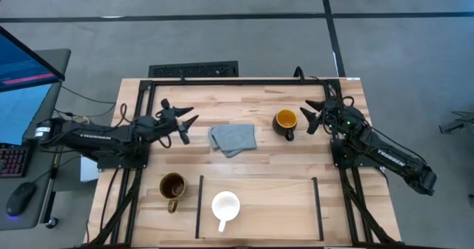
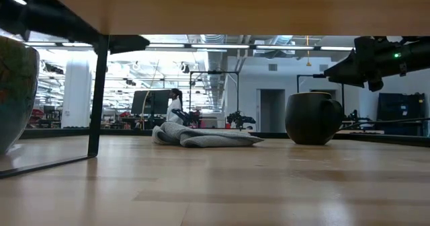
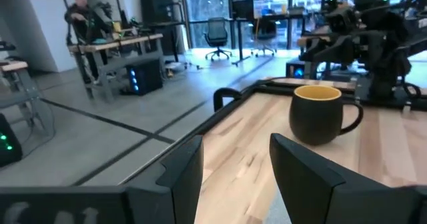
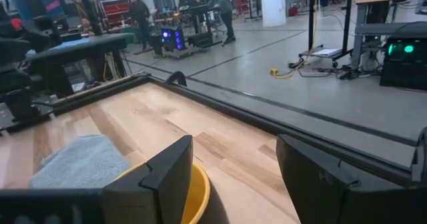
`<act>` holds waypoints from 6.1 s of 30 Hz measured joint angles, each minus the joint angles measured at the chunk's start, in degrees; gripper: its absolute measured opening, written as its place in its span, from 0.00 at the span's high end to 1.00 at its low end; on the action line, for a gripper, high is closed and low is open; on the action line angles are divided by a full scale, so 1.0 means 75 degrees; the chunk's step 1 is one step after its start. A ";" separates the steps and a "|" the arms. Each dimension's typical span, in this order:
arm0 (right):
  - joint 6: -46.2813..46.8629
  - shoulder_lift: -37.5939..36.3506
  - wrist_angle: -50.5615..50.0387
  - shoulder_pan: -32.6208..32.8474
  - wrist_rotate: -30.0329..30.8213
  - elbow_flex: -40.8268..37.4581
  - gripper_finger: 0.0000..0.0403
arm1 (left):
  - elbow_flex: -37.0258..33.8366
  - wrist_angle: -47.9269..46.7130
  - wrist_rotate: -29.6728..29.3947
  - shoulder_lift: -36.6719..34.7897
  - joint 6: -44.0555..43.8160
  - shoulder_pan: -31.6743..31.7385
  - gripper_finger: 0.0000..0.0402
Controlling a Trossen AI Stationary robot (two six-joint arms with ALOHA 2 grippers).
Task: Stack small to large cups/mugs on shelf
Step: Put the black mug on the shelf
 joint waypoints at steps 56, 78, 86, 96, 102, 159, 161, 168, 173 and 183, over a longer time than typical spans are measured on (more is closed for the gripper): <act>-0.1950 0.4143 -0.3478 0.0813 0.0370 0.4989 0.41 | -0.1393 -0.3383 -0.0602 -0.5405 0.1356 -0.0006 0.59; -0.4544 0.6819 -0.4167 0.1243 0.0368 0.5814 0.41 | -0.1387 -0.3429 -0.0600 -0.5405 0.0976 -0.0001 0.59; -0.4556 0.7218 -0.4748 0.1422 0.0376 0.5814 0.42 | -0.1387 -0.3432 -0.0600 -0.5405 0.0976 0.0000 0.59; -0.4566 0.7868 -0.4745 0.1413 0.0597 0.5814 0.55 | -0.1387 -0.3435 -0.0597 -0.5405 0.0865 -0.0003 0.59; -0.4545 0.8212 -0.4629 0.1413 0.0600 0.5814 0.59 | -0.1387 -0.3435 -0.0594 -0.5405 0.0860 -0.0003 0.59; -0.4637 1.0987 -0.6833 0.1515 0.0804 0.8124 0.72 | -0.1387 -0.3437 -0.0595 -0.5403 0.0871 -0.0006 0.59; -0.4742 1.1060 -0.6823 0.1522 0.0809 0.8148 0.73 | -0.1387 -0.3435 -0.0594 -0.5402 0.0877 -0.0006 0.59; -0.4887 1.0990 -0.6826 0.1584 0.0740 0.8148 0.82 | -0.1387 -0.3435 -0.0594 -0.5403 0.0868 -0.0006 0.59; -0.4900 1.0987 -0.6822 0.1617 0.0755 0.8148 0.88 | -0.1387 -0.3435 -0.0594 -0.5405 0.0866 -0.0006 0.59; -0.4888 1.0987 -0.6692 0.1617 0.0734 0.8142 0.86 | -0.1387 -0.3435 -0.0594 -0.5404 0.0860 -0.0006 0.59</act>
